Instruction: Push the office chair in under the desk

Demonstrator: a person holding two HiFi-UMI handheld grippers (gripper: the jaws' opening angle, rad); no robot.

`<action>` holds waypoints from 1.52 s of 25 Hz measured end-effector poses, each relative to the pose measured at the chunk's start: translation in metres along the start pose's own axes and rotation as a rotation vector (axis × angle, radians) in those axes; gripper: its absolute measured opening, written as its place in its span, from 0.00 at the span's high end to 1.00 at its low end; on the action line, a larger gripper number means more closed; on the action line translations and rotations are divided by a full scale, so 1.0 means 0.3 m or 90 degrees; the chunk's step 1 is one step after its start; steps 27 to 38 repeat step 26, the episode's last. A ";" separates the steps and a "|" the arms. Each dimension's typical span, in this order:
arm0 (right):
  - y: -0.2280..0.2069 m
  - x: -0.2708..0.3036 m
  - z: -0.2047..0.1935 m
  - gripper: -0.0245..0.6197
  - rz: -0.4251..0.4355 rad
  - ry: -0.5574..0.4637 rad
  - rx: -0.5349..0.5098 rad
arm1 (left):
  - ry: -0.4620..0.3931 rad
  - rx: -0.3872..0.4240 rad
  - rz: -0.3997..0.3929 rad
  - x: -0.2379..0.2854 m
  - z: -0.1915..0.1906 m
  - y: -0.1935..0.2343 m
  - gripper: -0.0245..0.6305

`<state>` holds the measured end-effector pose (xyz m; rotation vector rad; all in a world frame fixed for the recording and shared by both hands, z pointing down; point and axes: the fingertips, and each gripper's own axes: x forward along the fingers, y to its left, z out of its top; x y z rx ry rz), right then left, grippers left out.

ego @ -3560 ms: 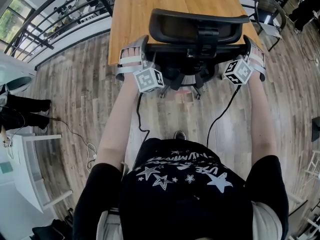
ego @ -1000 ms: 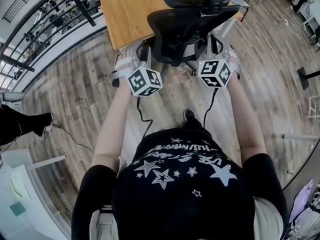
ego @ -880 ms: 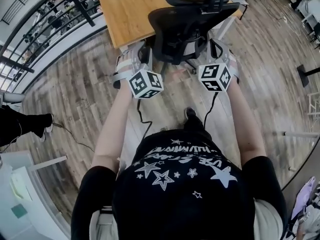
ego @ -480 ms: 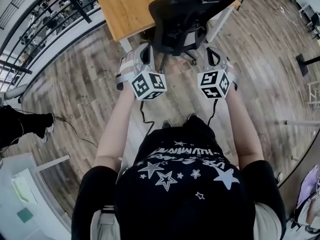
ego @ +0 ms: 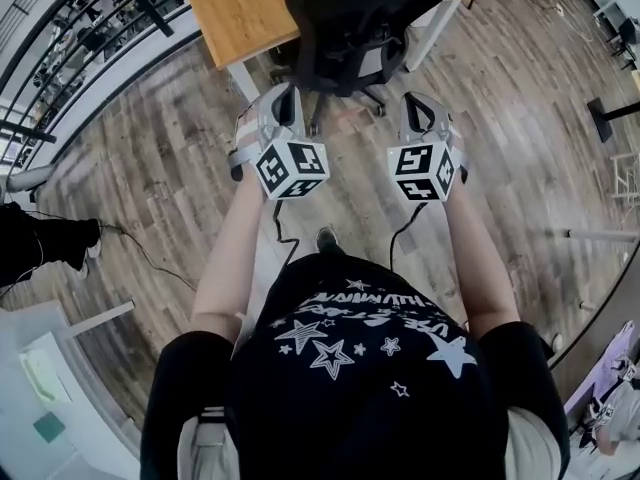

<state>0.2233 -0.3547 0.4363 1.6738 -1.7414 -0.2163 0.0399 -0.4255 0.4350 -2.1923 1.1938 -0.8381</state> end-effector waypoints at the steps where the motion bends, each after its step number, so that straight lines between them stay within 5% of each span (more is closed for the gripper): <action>1: 0.013 -0.014 -0.007 0.96 0.004 -0.001 0.000 | 0.003 -0.004 -0.001 -0.016 -0.004 -0.011 0.96; 14: 0.114 -0.349 -0.083 0.96 0.013 0.003 0.023 | 0.019 -0.089 -0.032 -0.330 0.021 -0.145 0.96; 26: 0.132 -0.591 -0.127 0.96 0.008 -0.013 0.021 | 0.019 -0.092 -0.032 -0.545 0.049 -0.252 0.96; 38: 0.132 -0.591 -0.127 0.96 0.008 -0.013 0.021 | 0.019 -0.092 -0.032 -0.545 0.049 -0.252 0.96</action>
